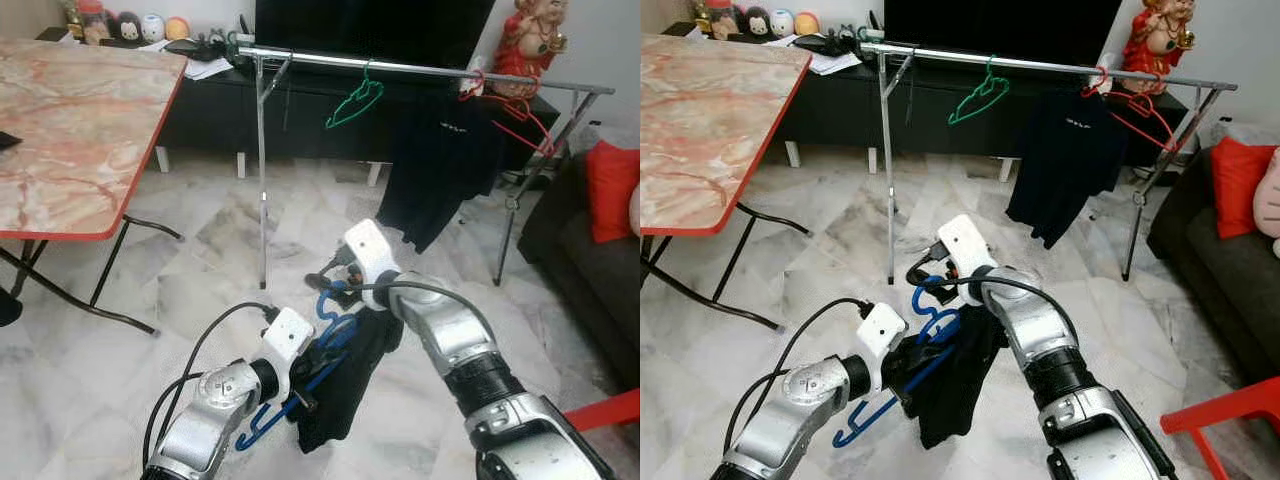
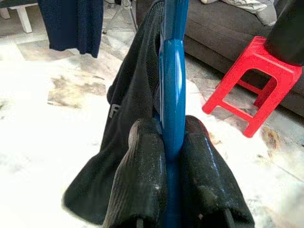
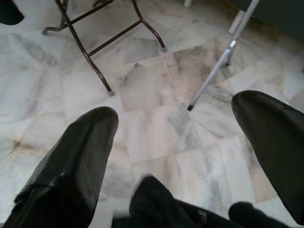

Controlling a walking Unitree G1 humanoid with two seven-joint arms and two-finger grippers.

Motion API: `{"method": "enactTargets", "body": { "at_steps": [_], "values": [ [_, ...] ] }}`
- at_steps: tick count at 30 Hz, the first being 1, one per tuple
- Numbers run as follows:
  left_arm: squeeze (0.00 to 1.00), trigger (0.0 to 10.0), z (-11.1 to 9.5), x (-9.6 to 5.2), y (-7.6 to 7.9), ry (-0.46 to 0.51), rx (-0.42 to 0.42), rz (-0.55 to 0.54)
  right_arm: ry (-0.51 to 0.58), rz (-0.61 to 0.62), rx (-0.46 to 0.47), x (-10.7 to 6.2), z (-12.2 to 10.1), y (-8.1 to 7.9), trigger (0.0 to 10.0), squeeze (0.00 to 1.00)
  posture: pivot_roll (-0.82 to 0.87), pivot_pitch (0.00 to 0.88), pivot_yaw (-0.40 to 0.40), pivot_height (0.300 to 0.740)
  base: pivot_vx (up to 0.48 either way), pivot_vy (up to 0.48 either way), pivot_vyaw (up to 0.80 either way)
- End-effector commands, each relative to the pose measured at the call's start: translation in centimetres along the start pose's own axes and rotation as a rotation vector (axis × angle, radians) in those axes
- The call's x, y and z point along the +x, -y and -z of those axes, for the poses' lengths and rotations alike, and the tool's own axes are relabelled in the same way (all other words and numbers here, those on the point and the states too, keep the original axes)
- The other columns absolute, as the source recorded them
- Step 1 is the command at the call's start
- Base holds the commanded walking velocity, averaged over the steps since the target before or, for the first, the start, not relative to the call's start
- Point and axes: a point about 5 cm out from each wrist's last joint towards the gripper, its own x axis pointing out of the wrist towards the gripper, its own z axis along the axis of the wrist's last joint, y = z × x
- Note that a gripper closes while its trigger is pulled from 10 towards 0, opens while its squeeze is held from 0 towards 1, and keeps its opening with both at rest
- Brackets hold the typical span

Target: Hang hanger

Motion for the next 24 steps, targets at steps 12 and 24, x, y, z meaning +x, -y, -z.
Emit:
{"method": "enactTargets", "body": {
  "at_steps": [12, 24],
  "values": [
    [0.0, 10.0, -1.2, 0.7, 0.5, 0.068, 0.026, 0.017, 0.111, 0.14, -0.096, -3.0, -1.7, 4.5, 10.0, 0.0, -0.02, 0.0, -0.186, 0.74, 0.0, 0.0, 0.0],
    [0.0, 10.0, -0.7, -0.7, -0.1, 0.013, 0.082, 0.108, 0.142, -0.069, -0.235, -7.8, -0.3, 7.6, 10.0, 0.0, -0.02, 0.0, -0.176, 0.74, 0.0, 0.0, 0.0]
  ]
}}
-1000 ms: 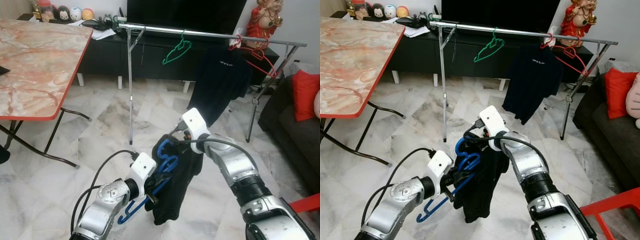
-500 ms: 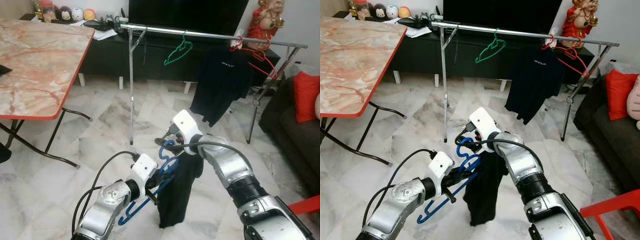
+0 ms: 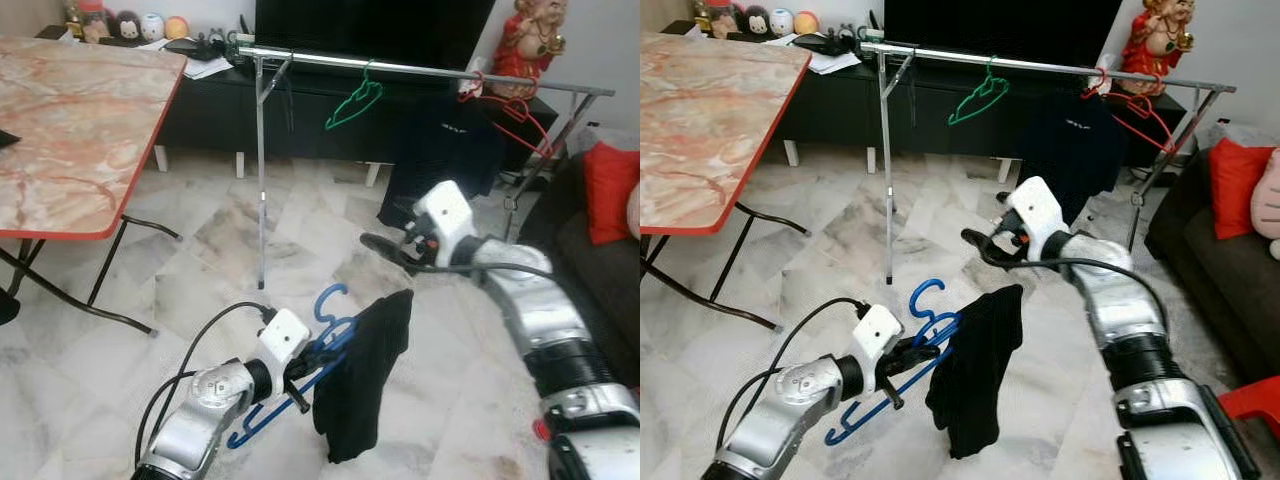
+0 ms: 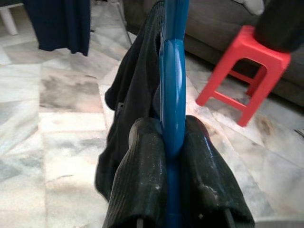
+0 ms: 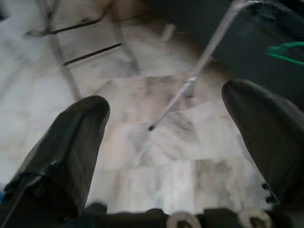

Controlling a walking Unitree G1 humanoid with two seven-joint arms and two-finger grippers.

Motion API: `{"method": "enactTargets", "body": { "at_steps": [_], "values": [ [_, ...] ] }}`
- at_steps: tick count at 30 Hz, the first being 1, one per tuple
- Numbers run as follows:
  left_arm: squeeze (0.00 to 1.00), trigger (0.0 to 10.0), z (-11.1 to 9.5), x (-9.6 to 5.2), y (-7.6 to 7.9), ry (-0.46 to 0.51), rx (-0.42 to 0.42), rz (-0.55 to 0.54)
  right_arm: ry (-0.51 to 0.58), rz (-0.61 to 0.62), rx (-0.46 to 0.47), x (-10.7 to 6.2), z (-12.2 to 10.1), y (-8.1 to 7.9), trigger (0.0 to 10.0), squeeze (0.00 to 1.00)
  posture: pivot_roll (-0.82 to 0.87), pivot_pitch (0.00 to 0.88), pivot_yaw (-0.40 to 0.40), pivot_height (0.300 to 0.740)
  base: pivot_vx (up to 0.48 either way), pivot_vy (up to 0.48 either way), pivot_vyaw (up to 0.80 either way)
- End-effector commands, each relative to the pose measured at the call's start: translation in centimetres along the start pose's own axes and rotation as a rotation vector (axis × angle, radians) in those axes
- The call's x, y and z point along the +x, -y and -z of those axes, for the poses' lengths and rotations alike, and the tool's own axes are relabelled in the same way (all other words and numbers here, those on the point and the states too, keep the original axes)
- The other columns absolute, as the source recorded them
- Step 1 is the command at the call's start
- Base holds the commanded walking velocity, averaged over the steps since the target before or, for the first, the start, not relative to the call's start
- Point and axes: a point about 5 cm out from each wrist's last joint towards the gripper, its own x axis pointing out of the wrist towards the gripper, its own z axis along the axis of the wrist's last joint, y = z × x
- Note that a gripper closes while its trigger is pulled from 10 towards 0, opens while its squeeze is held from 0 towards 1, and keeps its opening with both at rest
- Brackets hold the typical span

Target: Hang hanger

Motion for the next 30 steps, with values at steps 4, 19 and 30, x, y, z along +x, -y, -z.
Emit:
{"method": "enactTargets", "body": {
  "at_steps": [4, 19, 30],
  "values": [
    [0.0, 10.0, -1.1, -0.5, 0.3, 0.019, 0.073, 0.095, -0.096, -0.195, -0.079, -2.0, 2.1, -0.5, 10.0, 0.0, -0.02, 0.0, -0.175, 0.74, 0.0, 0.0, 0.0],
    [0.0, 10.0, -1.6, -1.5, 1.5, -0.035, 0.113, 0.313, -0.238, -0.463, -0.088, -3.9, 5.2, -1.1, 10.0, 0.0, -0.01, 0.0, -0.178, 0.74, 0.0, 0.0, 0.0],
    [0.0, 10.0, -1.6, -1.5, 1.5, -0.055, 0.11, 0.347, -0.213, -0.613, -0.085, -4.1, 5.4, -2.1, 10.0, 0.55, -0.01, 0.0, -0.175, 0.74, 0.0, 0.0, 0.0]
  ]
}}
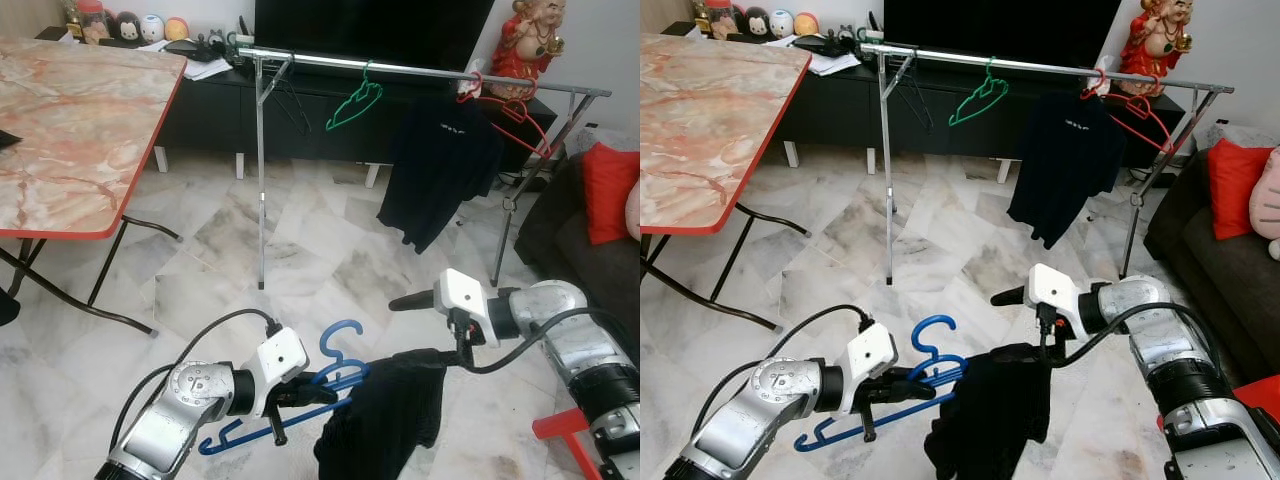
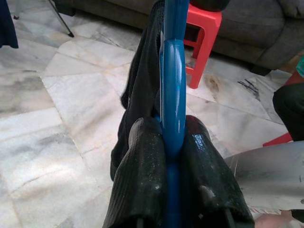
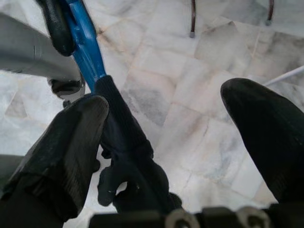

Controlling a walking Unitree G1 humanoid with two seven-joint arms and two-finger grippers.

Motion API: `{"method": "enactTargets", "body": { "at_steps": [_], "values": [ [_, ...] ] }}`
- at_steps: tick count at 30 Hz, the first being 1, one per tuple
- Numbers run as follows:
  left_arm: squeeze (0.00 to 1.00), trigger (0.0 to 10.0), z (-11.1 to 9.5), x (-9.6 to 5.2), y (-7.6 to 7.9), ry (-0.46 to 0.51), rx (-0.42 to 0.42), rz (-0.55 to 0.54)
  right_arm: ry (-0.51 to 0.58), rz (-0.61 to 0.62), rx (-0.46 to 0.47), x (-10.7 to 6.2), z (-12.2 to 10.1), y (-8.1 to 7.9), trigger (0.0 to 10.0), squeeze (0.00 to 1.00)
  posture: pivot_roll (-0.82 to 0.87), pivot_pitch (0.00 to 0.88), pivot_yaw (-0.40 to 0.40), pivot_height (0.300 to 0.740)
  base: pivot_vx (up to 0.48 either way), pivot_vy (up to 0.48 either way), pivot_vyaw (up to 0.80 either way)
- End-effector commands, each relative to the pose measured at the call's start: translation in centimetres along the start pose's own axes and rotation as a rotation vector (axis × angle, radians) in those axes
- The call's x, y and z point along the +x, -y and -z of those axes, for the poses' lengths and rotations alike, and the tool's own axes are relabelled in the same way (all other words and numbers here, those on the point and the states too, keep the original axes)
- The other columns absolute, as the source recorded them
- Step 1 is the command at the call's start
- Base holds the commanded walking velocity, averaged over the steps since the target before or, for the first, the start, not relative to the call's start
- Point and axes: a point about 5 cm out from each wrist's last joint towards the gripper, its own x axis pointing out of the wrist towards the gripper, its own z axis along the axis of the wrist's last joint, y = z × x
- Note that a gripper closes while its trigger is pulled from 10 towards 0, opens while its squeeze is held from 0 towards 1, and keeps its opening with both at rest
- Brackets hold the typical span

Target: Hang hanger

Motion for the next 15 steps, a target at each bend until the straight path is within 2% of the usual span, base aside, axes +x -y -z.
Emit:
{"method": "enactTargets", "body": {
  "at_steps": [1, 15],
  "values": [
    [0.0, 10.0, -1.4, 0.5, 0.3, 0.047, 0.025, 0.047, -0.025, -0.049, -0.014, -0.3, 0.2, -0.2, 10.0, 0.0, -0.01, 0.0, -0.174, 0.74, 0.0, 0.0, 0.0],
    [0.0, 10.0, -2.1, 1.1, 0.4, 0.047, 0.046, 0.092, -0.011, -0.169, -0.017, 1.4, 0.4, -1.2, 10.0, 0.0, 0.01, 0.0, -0.177, 0.74, 0.0, 0.0, 0.0]
  ]
}}
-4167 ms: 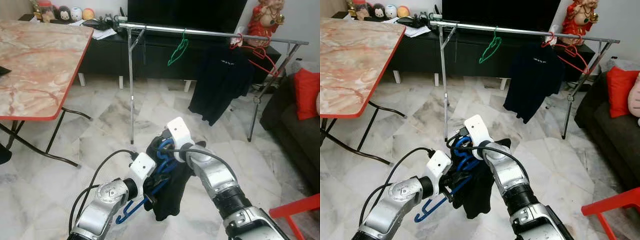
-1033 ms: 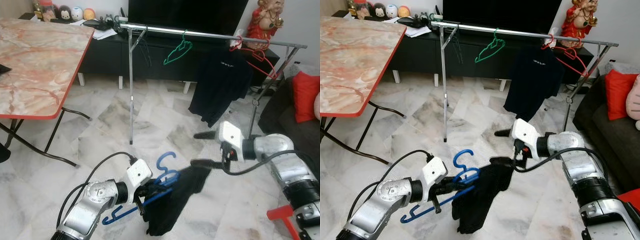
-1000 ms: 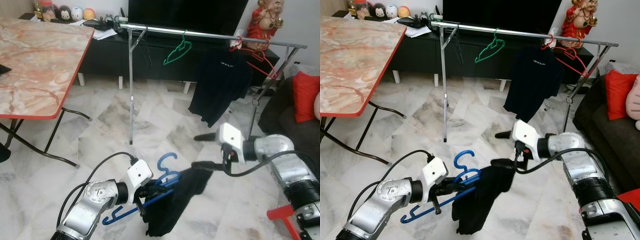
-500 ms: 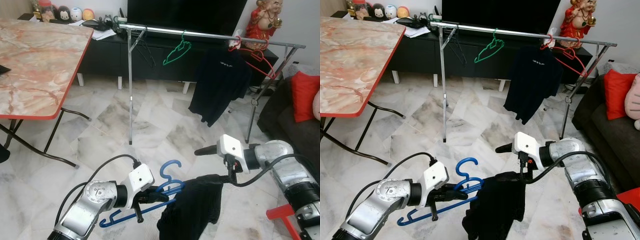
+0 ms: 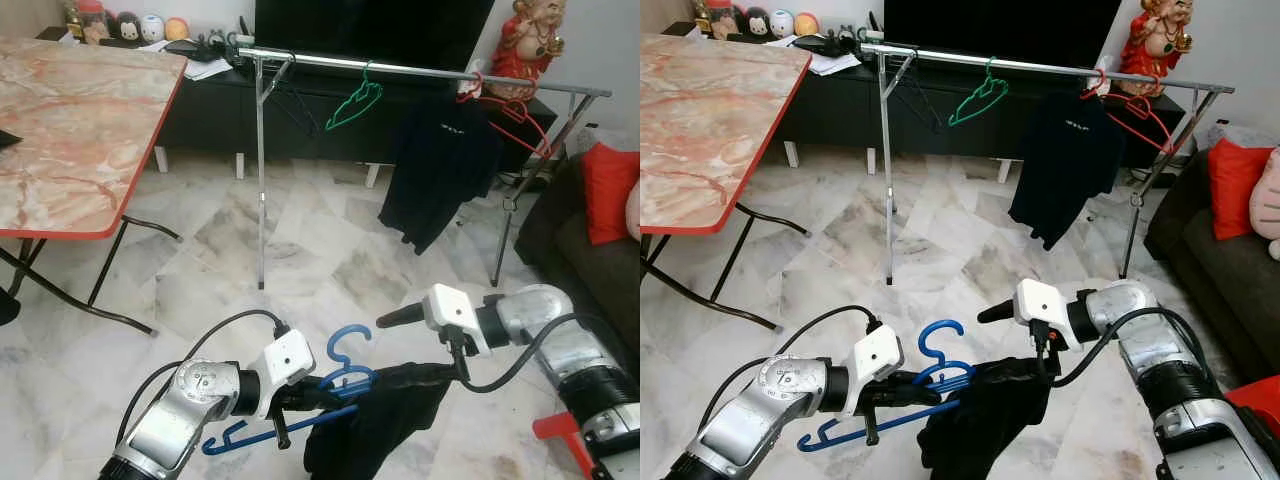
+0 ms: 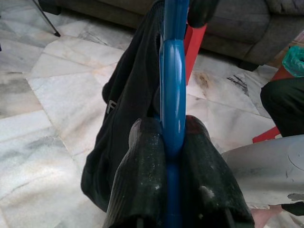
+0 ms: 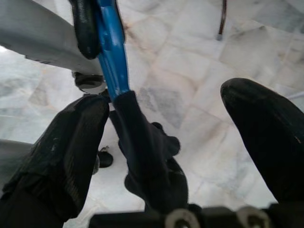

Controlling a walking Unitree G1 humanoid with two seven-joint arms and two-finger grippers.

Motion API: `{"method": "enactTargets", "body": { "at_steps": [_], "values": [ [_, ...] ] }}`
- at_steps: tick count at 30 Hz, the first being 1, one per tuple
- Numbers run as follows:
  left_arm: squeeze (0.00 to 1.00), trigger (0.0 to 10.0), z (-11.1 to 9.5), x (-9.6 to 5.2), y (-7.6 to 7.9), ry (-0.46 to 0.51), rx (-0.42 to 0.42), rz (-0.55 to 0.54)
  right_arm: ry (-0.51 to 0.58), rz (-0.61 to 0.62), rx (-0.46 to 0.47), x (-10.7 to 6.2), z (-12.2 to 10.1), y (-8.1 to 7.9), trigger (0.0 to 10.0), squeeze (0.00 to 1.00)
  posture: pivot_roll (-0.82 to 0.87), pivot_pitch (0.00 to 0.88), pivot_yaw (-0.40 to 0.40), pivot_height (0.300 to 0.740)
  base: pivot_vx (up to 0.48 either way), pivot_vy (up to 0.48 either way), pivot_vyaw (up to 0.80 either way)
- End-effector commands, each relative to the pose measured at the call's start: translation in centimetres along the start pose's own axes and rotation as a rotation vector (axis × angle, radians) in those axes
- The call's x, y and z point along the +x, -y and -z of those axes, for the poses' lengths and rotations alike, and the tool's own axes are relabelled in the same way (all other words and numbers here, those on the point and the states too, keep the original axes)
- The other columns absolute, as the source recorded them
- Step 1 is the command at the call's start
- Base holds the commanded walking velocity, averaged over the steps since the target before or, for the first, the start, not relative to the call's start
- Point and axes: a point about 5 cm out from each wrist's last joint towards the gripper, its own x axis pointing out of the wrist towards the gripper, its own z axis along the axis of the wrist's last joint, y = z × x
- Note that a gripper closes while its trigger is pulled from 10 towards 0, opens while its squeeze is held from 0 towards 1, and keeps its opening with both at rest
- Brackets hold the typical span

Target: Hang hanger

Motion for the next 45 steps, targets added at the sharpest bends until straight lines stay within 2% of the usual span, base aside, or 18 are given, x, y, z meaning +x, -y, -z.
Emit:
{"method": "enactTargets", "body": {
  "at_steps": [1, 6, 11, 15, 19, 29, 32, 33, 35, 36, 45],
  "values": [
    [0.0, 10.0, -1.6, 0.5, 0.1, 0.053, 0.037, 0.033, -0.003, -0.05, 0.012, -0.1, 0.3, -0.4, 10.0, 0.0, 0.01, 0.0, -0.177, 0.74, 0.0, 0.0, 0.0],
    [0.0, 10.0, -1.8, 0.8, 0.1, 0.054, 0.041, 0.038, -0.018, -0.123, 0.024, -0.1, 0.5, -0.8, 10.0, 0.0, 0.0, 0.0, -0.184, 0.74, 0.0, 0.0, 0.0],
    [0.0, 10.0, -1.8, 0.9, 0.0, 0.054, 0.042, 0.038, -0.034, -0.14, 0.02, -0.1, 0.7, -0.9, 10.0, 0.0, 0.0, 0.0, -0.184, 0.74, 0.0, 0.0, 0.0],
    [0.0, 10.0, -2.0, 1.0, 0.0, 0.059, 0.045, 0.034, -0.153, -0.092, -0.012, 0.4, 1.8, -0.7, 10.0, 0.0, 0.01, 0.0, -0.186, 0.74, 0.0, 0.0, 0.0],
    [0.0, 10.0, -2.0, 1.0, 0.0, 0.059, 0.045, 0.033, -0.176, -0.098, -0.024, 0.5, 2.0, -0.8, 10.0, 0.0, 0.01, 0.0, -0.187, 0.74, 0.0, 0.0, 0.0],
    [0.0, 10.0, -2.1, 1.0, 0.0, 0.059, 0.046, 0.038, -0.167, -0.058, -0.041, 1.0, 1.9, -0.4, 10.0, 0.0, 0.01, 0.0, -0.189, 0.74, 0.0, 0.0, 0.0],
    [0.0, 10.0, -2.2, 1.1, 0.1, 0.062, 0.047, 0.037, -0.132, -0.051, -0.032, 1.3, 1.8, -0.3, 10.0, 0.0, 0.01, 0.0, -0.188, 0.74, 0.0, 0.0, 0.0],
    [0.0, 10.0, -2.2, 1.1, 0.0, 0.063, 0.047, 0.034, -0.118, -0.058, -0.022, 1.4, 1.8, -0.4, 7.6, 0.0, 0.02, 0.0, -0.189, 0.74, 0.0, 0.0, 0.0],
    [0.0, 10.0, -2.2, 1.2, 0.0, 0.063, 0.047, 0.032, -0.109, -0.063, -0.015, 1.5, 1.8, -0.4, 7.6, 0.0, 0.02, 0.0, -0.189, 0.74, 0.0, 0.0, 0.0],
    [0.0, 10.0, -2.2, 1.1, 0.0, 0.063, 0.047, 0.03, -0.107, -0.073, -0.007, 1.6, 1.8, -0.4, 0.0, 0.0, 0.02, 0.0, -0.189, 0.74, 0.0, 0.0, 0.0],
    [0.0, 10.0, -2.3, 1.2, -0.1, 0.067, 0.048, 0.028, -0.126, -0.078, -0.006, 1.5, 2.2, -0.5, 0.0, 0.0, 0.02, 0.0, -0.187, 0.74, 0.0, 0.0, 0.0]
  ]
}}
